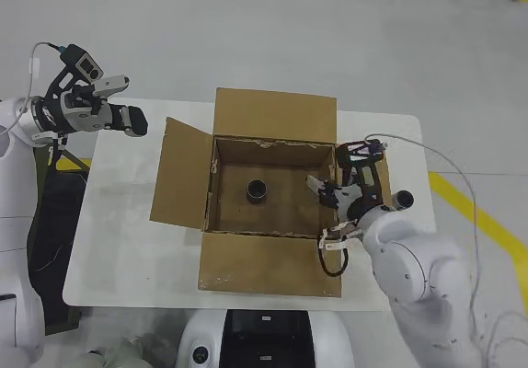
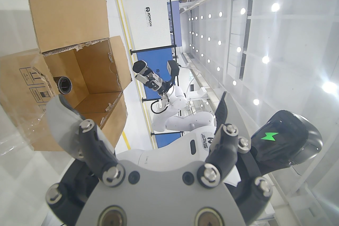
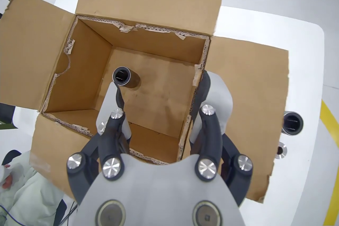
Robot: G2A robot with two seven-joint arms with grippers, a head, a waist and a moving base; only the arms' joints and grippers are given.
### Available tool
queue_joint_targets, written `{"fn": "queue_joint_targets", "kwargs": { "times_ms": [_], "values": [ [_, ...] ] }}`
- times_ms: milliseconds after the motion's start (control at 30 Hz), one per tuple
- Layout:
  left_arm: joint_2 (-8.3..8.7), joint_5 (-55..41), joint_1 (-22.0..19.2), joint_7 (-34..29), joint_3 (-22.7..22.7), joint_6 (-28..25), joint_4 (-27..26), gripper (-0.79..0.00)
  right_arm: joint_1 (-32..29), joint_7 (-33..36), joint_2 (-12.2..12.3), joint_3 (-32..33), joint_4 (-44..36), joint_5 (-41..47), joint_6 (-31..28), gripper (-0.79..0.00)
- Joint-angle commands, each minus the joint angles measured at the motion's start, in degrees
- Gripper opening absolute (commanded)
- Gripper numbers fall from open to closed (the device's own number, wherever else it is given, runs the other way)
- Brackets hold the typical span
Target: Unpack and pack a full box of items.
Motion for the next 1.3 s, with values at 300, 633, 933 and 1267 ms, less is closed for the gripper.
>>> {"fn": "queue_joint_targets", "kwargs": {
  "times_ms": [300,633,933,1267],
  "values": [
    [0.0,0.0,0.0,0.0,0.0,0.0,0.0,0.0,9.7,1.0,-1.7,-8.8,13.7,2.2,-1.3,-0.203],
    [0.0,0.0,0.0,0.0,0.0,0.0,0.0,0.0,16.3,0.4,-3.3,-14.8,24.9,4.3,-3.7,-0.169],
    [0.0,0.0,0.0,0.0,0.0,0.0,0.0,0.0,18.8,-2.8,-4.7,-18.6,30.7,5.7,-5.5,-0.132],
    [0.0,0.0,0.0,0.0,0.0,0.0,0.0,0.0,21.3,-4.6,-6.3,-22.1,36.4,5.9,-4.7,-0.139]
  ]
}}
